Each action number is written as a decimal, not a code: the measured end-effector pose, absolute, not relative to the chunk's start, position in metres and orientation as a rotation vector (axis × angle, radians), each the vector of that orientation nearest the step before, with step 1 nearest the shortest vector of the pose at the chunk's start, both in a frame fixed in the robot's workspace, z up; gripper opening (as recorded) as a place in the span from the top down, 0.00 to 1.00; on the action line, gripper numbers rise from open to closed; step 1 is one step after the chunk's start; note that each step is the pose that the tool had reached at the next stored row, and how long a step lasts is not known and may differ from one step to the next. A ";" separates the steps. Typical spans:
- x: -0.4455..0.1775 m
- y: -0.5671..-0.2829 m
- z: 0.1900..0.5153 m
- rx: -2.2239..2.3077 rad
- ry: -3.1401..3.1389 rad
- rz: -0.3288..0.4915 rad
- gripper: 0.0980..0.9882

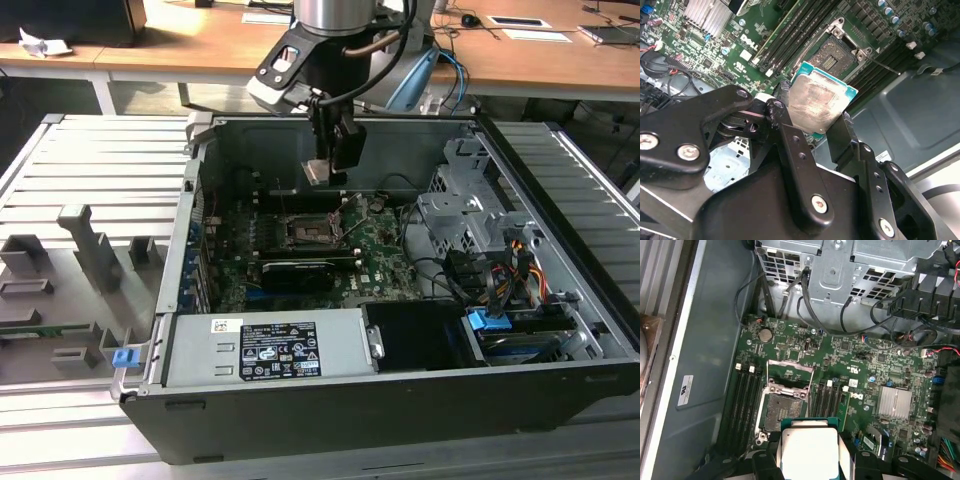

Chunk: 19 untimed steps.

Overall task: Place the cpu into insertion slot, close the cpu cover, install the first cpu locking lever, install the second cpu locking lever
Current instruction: 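Place the cpu into insertion slot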

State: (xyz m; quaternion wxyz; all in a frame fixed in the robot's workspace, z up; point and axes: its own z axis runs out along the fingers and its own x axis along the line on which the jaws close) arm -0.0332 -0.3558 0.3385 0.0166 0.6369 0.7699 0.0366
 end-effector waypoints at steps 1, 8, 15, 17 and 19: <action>-0.033 -0.356 0.338 1.985 2.389 0.114 0.50; -0.033 -0.356 0.336 1.992 2.383 0.114 0.50; -0.033 -0.356 0.322 2.130 2.253 0.108 0.50; -0.033 -0.356 0.321 2.137 2.246 0.107 0.50; -0.033 -0.356 0.320 2.142 2.242 0.107 0.50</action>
